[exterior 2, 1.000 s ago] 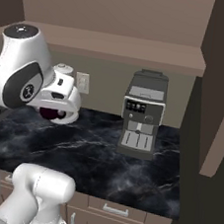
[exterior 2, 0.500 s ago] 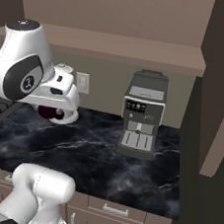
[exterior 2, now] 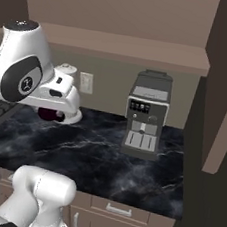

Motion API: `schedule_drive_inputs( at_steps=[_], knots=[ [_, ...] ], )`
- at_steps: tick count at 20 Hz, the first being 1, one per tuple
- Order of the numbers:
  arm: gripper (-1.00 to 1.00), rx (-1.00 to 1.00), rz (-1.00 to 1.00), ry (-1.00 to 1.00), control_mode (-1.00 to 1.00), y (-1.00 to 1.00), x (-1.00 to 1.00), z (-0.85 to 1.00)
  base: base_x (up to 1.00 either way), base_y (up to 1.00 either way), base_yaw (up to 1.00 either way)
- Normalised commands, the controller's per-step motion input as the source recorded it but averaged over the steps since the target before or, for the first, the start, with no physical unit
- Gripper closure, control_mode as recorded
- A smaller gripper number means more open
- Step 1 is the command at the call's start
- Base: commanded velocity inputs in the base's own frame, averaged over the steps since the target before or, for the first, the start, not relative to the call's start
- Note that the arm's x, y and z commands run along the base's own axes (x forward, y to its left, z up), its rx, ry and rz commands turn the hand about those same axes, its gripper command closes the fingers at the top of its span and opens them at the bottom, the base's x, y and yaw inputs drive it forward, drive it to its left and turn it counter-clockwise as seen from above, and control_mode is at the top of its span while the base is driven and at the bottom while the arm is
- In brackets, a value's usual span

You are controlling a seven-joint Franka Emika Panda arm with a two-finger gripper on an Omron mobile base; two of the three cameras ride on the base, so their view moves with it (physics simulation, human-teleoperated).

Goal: Pick the eggplants from the cabinet and place them in one bowl. Pick the avocado from the sink and place it in the other bowl.

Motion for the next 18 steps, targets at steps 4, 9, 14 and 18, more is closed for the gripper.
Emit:
schedule_drive_inputs(
  at_steps=[4, 9, 14, 18],
  knots=[
    [1.00, 0.00, 0.00, 0.00, 1.00, 0.00, 0.00, 0.00, -0.40, 0.13, 0.26],
    [1.00, 0.00, 0.00, 0.00, 1.00, 0.00, 0.00, 0.00, -0.16, 0.07, 0.47],
    [1.00, 0.00, 0.00, 0.00, 1.00, 0.00, 0.00, 0.00, -0.02, 0.25, 0.58],
    [1.00, 0.00, 0.00, 0.00, 1.00, 0.00, 0.00, 0.00, 0.00, 0.08, 0.66]
  ],
)
